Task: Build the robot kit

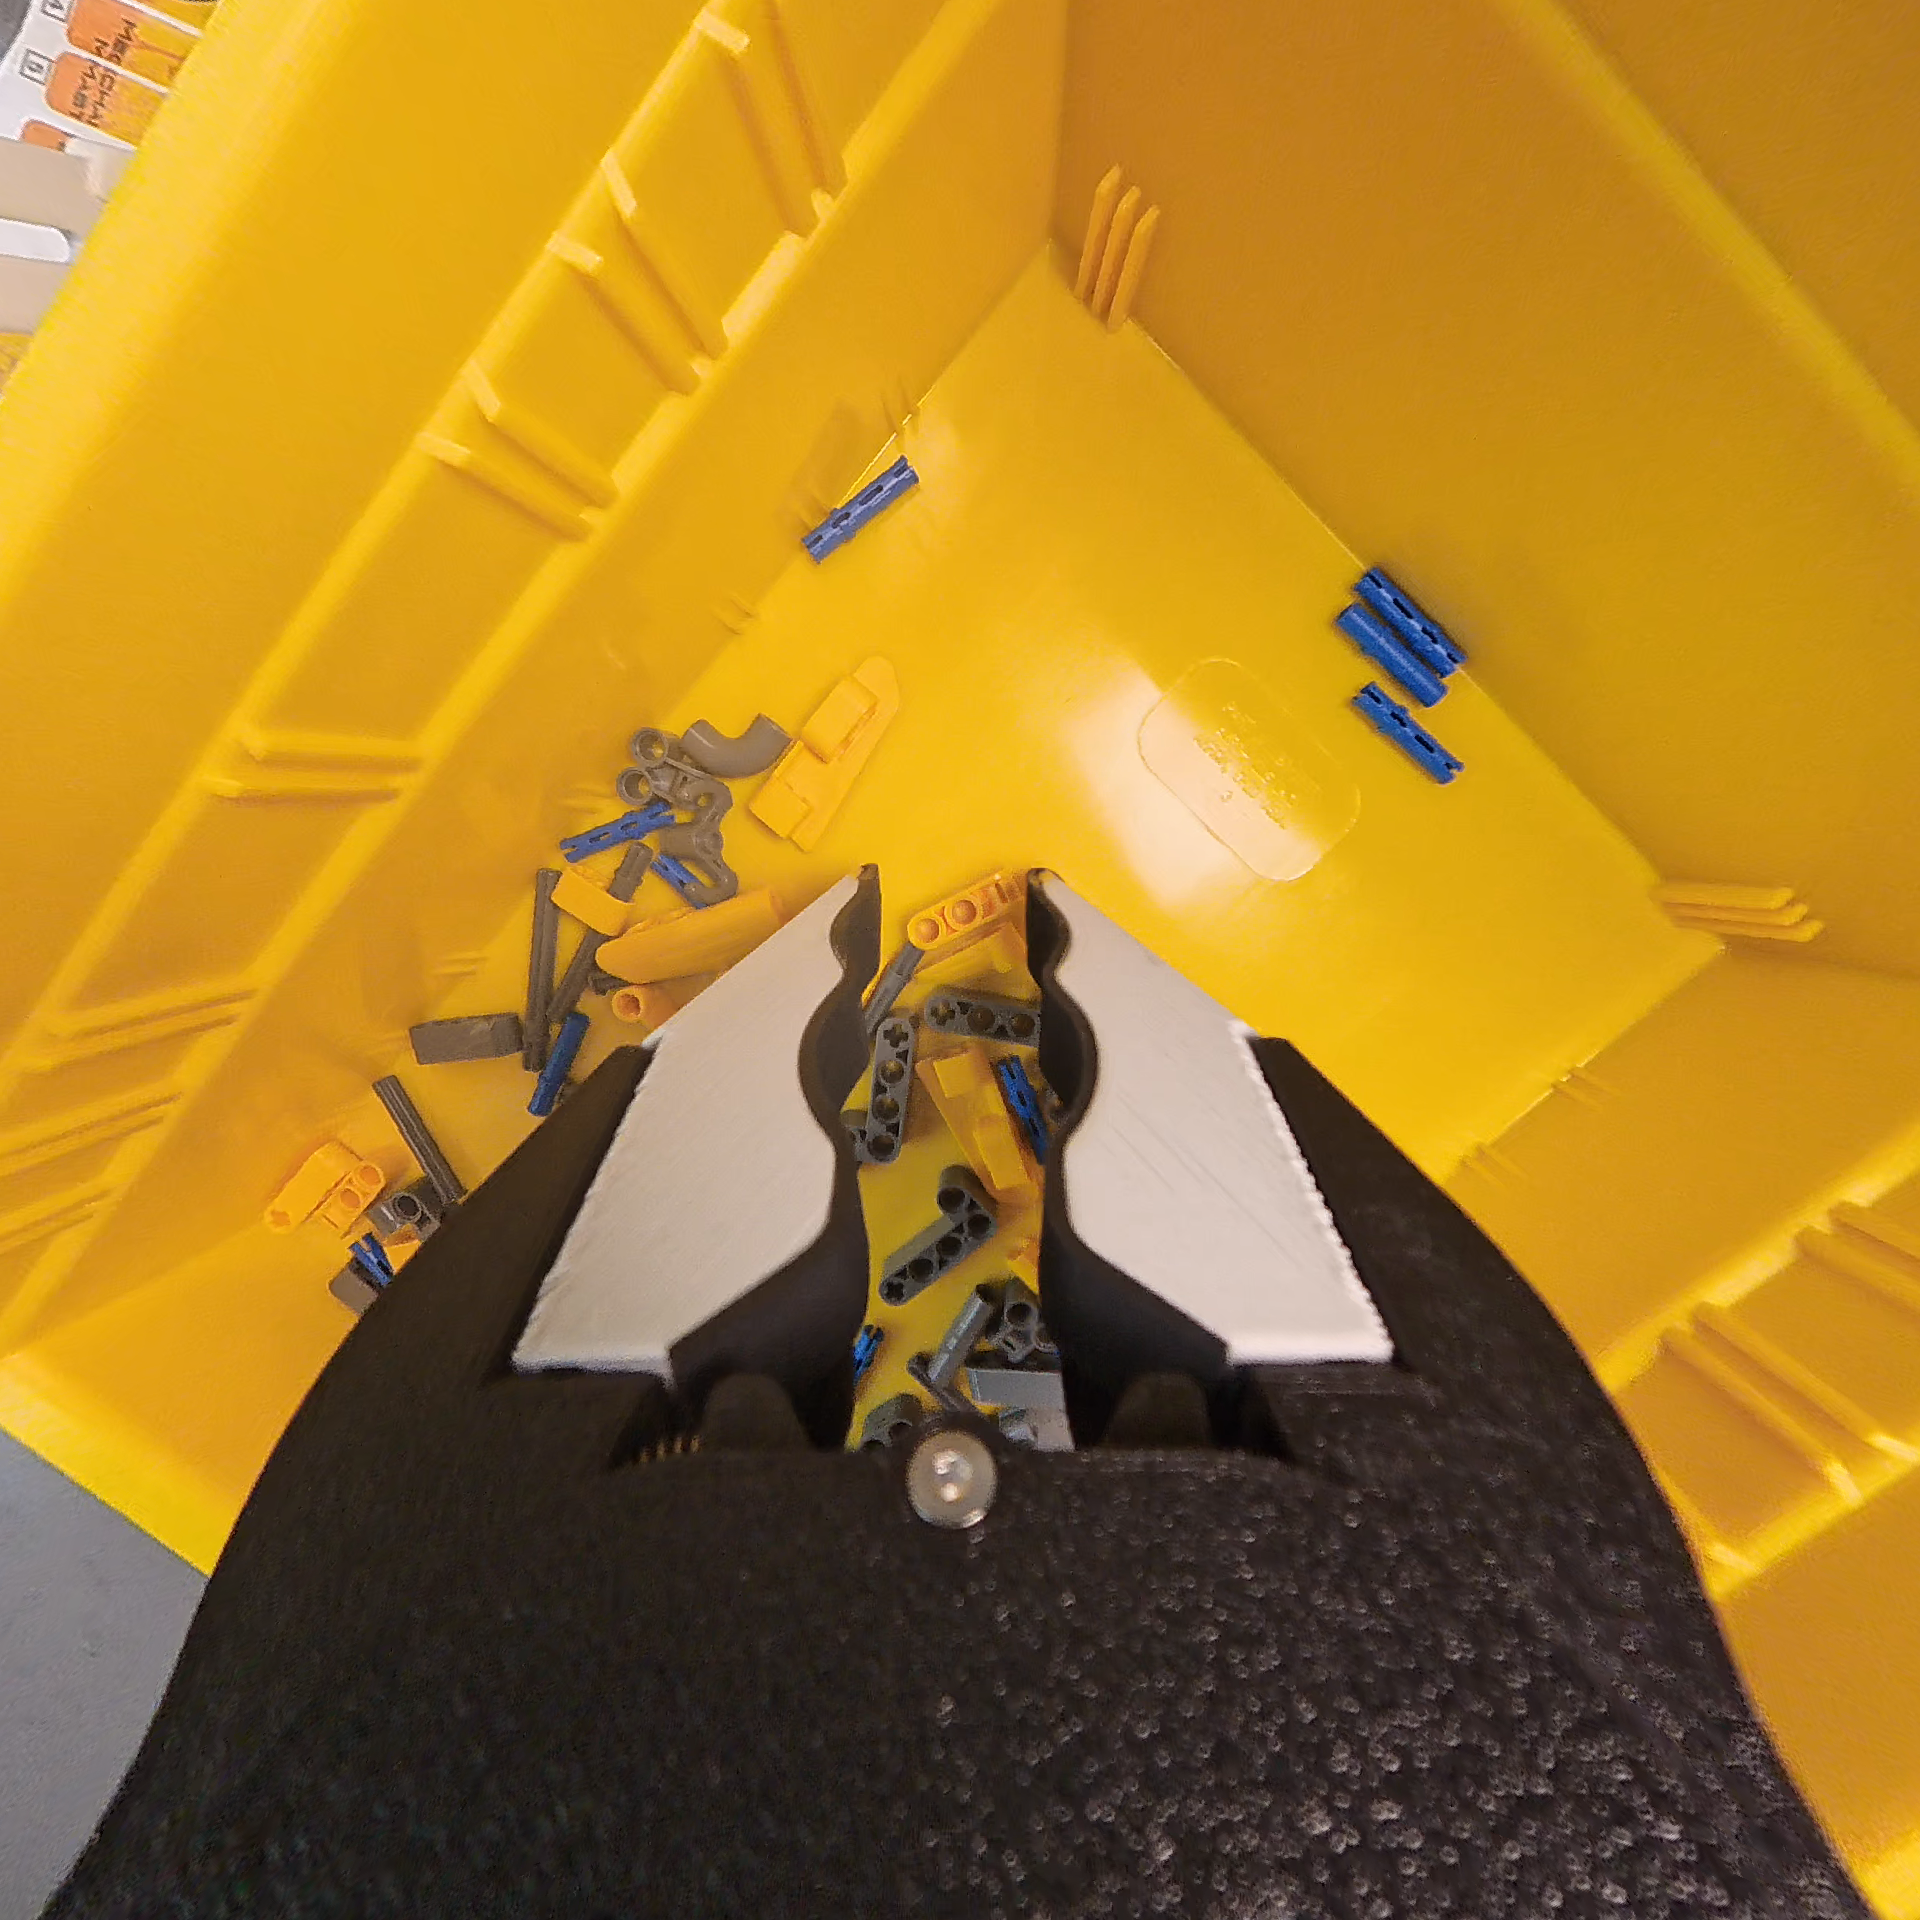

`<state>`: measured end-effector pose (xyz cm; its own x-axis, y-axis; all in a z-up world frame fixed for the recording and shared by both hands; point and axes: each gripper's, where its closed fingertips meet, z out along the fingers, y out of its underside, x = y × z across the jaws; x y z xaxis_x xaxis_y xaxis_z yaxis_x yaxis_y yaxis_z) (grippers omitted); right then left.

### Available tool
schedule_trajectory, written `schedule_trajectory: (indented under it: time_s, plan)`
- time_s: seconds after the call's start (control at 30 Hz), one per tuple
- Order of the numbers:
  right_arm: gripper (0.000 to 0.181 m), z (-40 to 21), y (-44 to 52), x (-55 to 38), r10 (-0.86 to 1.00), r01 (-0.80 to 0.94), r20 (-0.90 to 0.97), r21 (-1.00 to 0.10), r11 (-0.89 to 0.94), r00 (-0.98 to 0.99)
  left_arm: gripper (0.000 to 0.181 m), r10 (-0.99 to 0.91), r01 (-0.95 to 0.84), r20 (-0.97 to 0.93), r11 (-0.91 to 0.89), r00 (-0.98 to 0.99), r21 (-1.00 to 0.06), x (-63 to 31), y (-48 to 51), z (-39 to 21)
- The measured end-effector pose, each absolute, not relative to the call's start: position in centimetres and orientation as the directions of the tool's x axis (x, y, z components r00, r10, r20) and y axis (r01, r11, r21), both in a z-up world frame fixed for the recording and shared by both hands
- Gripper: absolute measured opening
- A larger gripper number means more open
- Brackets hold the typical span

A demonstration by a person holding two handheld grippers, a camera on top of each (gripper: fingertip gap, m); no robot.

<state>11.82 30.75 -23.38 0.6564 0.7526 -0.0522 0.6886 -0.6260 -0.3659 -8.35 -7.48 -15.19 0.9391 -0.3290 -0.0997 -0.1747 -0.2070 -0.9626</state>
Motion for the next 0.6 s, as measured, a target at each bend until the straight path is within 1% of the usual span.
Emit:
schedule_trajectory:
  time_s: [0.13,0.37,0.47,0.6]
  plan:
    - [0.021,-23.60,30.58,11.90,0.749,0.692,-0.043,-0.349,-0.632,0.661,0.070,-0.326,-0.169,-0.095,-0.206,0.941,-0.964,-8.54,-7.58,-15.06]
    - [0.017,-23.87,30.24,12.35,0.740,0.687,-0.042,-0.338,-0.643,0.672,0.070,-0.330,-0.174,-0.100,-0.203,0.939,-0.964,-8.51,-7.70,-14.97]
    - [0.017,-23.87,30.01,12.40,0.739,0.685,-0.048,-0.338,-0.645,0.672,0.070,-0.329,-0.175,-0.099,-0.208,0.939,-0.962,-8.58,-7.69,-15.08]
    - [0.023,-23.92,29.76,12.69,0.735,0.681,-0.052,-0.337,-0.650,0.676,0.069,-0.330,-0.177,-0.100,-0.212,0.939,-0.961,-8.59,-7.69,-15.20]
